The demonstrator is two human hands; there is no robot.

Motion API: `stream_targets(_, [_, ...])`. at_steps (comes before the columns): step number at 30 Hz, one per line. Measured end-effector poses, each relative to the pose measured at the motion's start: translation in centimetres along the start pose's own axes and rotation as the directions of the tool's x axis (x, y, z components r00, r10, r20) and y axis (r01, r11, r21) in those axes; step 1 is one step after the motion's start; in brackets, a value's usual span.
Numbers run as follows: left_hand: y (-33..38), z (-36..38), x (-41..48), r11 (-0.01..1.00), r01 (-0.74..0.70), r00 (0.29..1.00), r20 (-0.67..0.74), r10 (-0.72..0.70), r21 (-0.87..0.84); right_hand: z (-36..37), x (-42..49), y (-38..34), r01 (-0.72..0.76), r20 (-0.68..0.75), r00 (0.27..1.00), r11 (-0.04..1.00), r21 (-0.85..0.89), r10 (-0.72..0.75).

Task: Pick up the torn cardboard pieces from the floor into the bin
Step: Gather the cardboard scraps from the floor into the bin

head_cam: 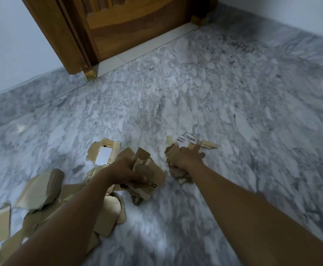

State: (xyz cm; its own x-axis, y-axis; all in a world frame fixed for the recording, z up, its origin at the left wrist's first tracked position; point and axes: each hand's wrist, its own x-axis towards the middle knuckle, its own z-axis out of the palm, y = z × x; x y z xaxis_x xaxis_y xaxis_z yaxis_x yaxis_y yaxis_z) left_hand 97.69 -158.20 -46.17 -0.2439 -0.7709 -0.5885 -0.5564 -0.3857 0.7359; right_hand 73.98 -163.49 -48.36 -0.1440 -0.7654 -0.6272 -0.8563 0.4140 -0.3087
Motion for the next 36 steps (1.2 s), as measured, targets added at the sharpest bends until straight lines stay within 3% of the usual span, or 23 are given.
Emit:
stream_targets(4, [-0.7,0.0,0.2,0.999,-0.026,1.000,-0.008,0.026,-0.042,1.1,-0.2,0.9,-0.055,-0.098,0.992,0.960,0.273,0.084])
stream_targets(7, [-0.6,-0.1,0.4,0.999,-0.032,0.999,-0.002,0.032,-0.044,1.0,-1.0,1.9,-0.021,-0.111,0.992,0.940,0.340,0.062])
stream_targets(10, [-0.4,-0.2,0.5,0.999,-0.045,0.999,-0.027,0.045,-0.016,0.3,-1.5,3.4,0.005,-0.057,0.998,0.952,0.305,0.013])
stream_targets(16, [1.6,-0.4,0.2,0.995,-0.098,0.994,-0.056,0.098,0.019,-3.4,-1.5,6.7,-0.019,0.282,0.959,0.995,0.103,-0.011])
stream_targets(20, [2.5,-0.1,0.3,0.996,-0.081,0.994,-0.076,0.079,-0.030,-6.6,-2.4,8.3,0.096,0.372,0.922,0.994,0.043,-0.105])
stream_targets(28, [5.1,0.4,1.8,1.000,-0.007,0.994,-0.111,0.004,-0.027,-9.7,-3.5,10.1,0.227,0.333,0.895,0.946,0.231,-0.296])
stream_targets(32, [7.9,1.8,2.1,0.995,-0.019,0.991,-0.131,0.006,-0.097,-11.4,-4.4,9.6,0.203,0.295,0.888,0.876,0.437,-0.353])
stream_targets(36, [11.9,4.2,2.3,0.968,-0.054,0.998,-0.031,0.048,-0.243,-12.9,-5.8,8.1,0.145,0.277,0.891,0.803,0.579,-0.360])
